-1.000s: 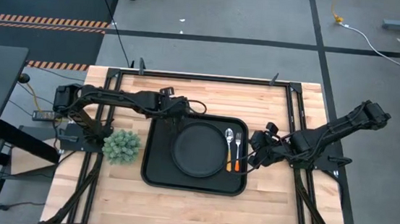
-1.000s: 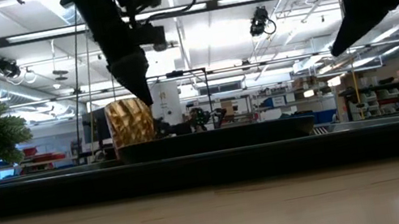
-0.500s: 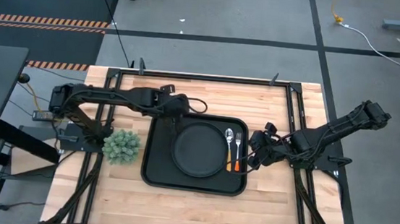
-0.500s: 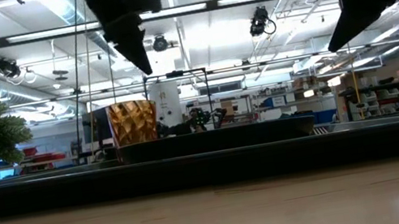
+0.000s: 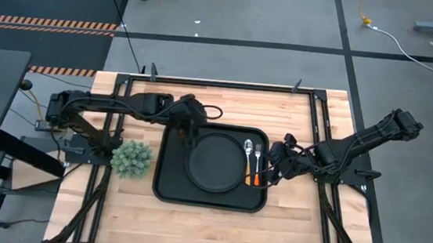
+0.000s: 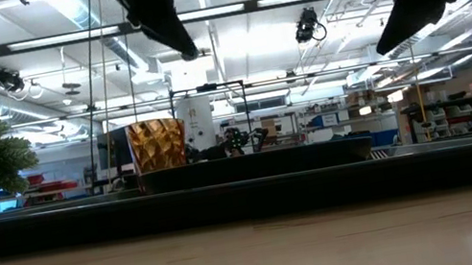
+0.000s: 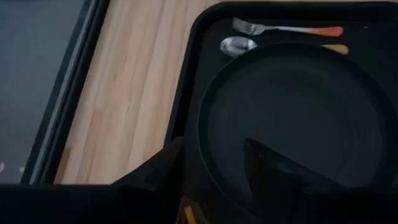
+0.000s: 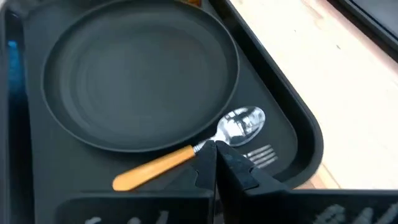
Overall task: Pick and place plate/cup/fork/spoon on tray
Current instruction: Return to Home Position
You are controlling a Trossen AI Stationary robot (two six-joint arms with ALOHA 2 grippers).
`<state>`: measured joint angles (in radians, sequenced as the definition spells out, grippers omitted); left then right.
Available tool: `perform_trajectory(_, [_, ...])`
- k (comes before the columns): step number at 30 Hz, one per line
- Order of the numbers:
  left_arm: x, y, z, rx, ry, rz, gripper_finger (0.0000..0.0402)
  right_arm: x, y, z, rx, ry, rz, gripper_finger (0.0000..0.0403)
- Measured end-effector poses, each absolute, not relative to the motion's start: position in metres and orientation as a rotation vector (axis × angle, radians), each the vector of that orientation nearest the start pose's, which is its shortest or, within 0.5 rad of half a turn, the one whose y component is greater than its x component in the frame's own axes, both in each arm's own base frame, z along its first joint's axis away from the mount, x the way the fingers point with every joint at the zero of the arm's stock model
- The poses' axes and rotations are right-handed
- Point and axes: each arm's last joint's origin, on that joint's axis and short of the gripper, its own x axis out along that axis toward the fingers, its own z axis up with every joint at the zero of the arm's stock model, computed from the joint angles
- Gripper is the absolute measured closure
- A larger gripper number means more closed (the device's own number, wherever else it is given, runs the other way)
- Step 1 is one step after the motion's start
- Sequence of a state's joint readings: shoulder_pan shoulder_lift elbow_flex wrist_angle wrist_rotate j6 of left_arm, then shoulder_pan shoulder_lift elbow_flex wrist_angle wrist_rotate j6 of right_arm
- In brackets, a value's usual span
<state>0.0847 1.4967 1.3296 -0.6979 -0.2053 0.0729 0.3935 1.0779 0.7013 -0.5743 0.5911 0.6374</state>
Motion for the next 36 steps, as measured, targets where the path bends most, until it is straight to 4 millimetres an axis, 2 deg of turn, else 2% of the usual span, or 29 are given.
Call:
perform_trajectory(9, [0.321,0.021,0.315,0.103,0.786,0.222,0.0235,0.2,0.065,0.238,0.088,0.597,-0.386,0.0393])
perform_trajectory(15, [0.331,0.002,0.297,0.081,0.647,0.195,0.0235,0.206,0.067,0.244,0.065,0.534,-0.349,0.0393])
perform_trajectory(20, [0.332,-0.013,0.284,0.085,0.607,0.216,0.0235,0.206,0.067,0.244,0.044,0.538,-0.335,0.0393])
perform_trajectory(29, [0.328,-0.04,0.285,0.195,0.591,0.24,0.0235,0.207,0.068,0.246,0.058,0.515,-0.33,0.0393])
perform_trajectory(36, [0.321,-0.041,0.295,0.274,0.571,0.27,0.0235,0.209,0.068,0.249,0.078,0.483,-0.325,0.0393])
